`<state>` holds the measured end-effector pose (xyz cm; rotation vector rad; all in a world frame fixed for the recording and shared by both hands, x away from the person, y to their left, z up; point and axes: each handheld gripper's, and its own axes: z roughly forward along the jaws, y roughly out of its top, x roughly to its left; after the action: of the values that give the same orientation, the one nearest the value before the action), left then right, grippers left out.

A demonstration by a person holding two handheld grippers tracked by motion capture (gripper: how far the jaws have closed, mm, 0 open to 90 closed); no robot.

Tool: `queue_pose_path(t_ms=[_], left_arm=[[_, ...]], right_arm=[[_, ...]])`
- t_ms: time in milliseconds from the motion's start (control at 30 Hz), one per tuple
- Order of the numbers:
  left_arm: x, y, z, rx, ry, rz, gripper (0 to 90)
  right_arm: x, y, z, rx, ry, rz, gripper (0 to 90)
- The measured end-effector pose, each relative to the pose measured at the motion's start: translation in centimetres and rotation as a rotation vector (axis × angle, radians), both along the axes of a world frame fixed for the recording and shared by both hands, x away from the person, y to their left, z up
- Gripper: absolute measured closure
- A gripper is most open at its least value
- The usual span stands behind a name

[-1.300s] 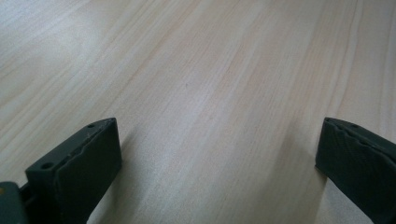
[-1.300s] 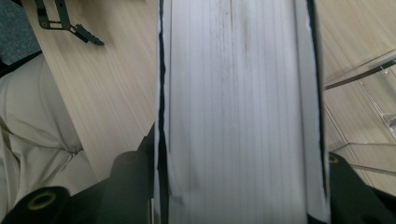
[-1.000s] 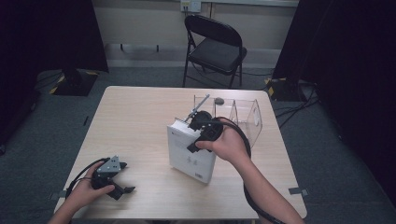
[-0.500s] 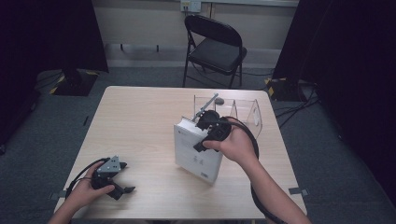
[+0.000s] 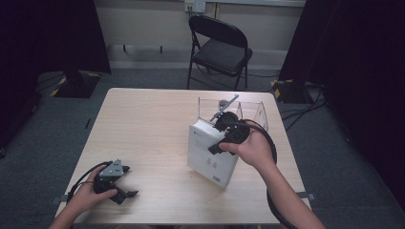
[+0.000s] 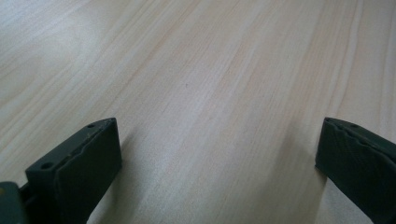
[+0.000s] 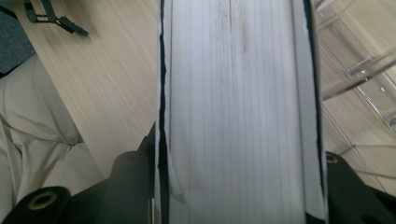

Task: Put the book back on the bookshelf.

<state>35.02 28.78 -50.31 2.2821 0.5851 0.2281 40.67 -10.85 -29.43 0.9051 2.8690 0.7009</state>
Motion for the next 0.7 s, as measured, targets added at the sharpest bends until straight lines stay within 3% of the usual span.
queue_pose_path(t_ms=[700], left_arm=[[0.0, 0.0, 0.0, -0.002, -0.002, 0.0, 0.0]], right_arm=[[-0.4, -3.4, 0.3, -0.014, -0.004, -0.074, 52.1]])
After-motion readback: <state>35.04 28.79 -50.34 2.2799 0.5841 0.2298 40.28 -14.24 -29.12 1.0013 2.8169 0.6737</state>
